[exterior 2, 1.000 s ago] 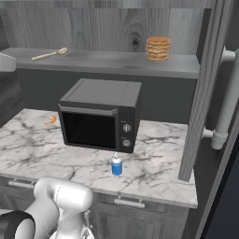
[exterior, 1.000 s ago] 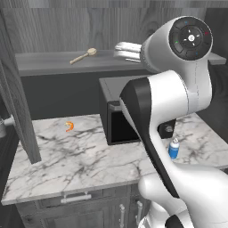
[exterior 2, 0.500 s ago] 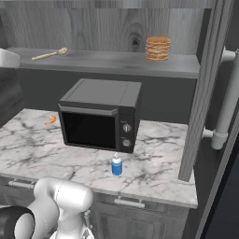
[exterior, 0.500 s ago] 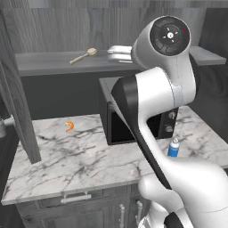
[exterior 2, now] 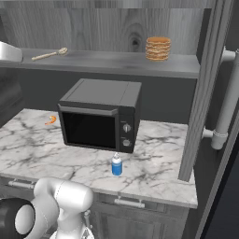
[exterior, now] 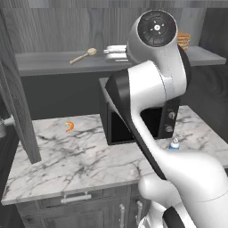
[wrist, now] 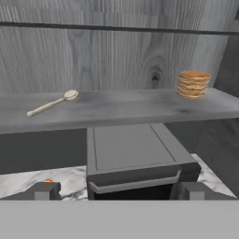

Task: Pick the dish brush and soap dispenser from the cabinet and place them on the counter.

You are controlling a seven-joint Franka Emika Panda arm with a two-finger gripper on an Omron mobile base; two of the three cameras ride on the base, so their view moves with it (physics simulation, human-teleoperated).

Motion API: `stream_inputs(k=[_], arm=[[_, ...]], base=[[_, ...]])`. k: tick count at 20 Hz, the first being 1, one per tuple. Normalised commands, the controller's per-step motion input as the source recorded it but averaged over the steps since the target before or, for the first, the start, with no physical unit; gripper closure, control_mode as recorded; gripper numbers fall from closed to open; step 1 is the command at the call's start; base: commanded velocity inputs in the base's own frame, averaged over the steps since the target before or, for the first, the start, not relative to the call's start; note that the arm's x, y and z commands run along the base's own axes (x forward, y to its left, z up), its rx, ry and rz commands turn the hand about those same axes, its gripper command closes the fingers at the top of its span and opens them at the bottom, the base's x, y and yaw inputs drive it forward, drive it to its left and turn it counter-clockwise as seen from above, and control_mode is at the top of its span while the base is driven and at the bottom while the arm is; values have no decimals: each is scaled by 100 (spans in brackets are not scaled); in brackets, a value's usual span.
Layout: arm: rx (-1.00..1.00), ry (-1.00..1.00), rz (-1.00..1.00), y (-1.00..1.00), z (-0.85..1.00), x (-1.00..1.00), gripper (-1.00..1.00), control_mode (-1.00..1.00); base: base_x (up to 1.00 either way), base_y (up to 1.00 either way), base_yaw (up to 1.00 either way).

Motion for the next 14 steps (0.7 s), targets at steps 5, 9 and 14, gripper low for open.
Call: stream_inputs(k=[5, 9, 14], arm=[[0, 0, -2, 1, 0, 25, -100, -100], [0, 0, -3, 3, -11, 25, -100, -100], [0, 0, -3, 7, -13, 27, -100, -100]], base=[[0, 0, 0], [0, 0, 0], [0, 0, 0]])
